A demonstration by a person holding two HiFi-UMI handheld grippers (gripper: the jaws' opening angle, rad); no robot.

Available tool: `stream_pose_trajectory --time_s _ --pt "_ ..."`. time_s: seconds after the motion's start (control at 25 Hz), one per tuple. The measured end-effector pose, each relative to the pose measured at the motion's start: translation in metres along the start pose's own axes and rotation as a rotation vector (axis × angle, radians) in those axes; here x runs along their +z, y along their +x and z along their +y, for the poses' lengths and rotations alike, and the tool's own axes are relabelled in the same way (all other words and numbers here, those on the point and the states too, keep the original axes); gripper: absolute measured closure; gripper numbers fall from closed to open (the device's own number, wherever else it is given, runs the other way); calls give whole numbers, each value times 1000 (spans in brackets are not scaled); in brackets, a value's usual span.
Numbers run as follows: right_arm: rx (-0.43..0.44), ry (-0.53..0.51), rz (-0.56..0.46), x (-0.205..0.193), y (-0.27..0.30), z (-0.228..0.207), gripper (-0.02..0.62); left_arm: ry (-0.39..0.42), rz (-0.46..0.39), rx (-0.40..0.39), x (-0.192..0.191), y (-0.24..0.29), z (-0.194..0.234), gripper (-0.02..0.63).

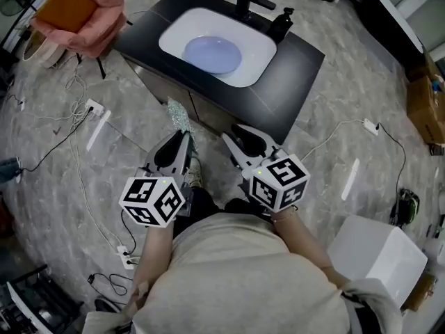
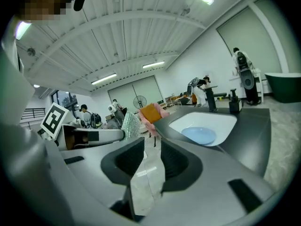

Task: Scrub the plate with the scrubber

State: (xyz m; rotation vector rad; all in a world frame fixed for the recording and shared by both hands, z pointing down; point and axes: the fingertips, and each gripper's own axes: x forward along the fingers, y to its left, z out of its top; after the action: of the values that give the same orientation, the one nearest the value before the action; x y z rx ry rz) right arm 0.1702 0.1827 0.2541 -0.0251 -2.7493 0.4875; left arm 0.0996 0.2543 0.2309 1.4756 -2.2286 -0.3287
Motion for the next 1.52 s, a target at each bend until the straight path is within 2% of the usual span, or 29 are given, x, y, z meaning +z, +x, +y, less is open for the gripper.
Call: stream_pose_trajectory --time_s 0.32,0.68,0.96,1.24,1.52 --pt "-68 43 -25 34 87 -3 492 45 46 -79 52 41 74 548" --pt "-160 68 -20 45 140 -9 492 44 107 -139 68 73 132 548" --pt "-240 82 -7 51 145 -27 492 41 164 -175 60 89 139 548" --pt "-274 82 38 44 151 -43 491 19 182 -196 56 102 141 548" --pt "-300 96 7 61 168 -77 491 90 203 -250 69 141 133 548"
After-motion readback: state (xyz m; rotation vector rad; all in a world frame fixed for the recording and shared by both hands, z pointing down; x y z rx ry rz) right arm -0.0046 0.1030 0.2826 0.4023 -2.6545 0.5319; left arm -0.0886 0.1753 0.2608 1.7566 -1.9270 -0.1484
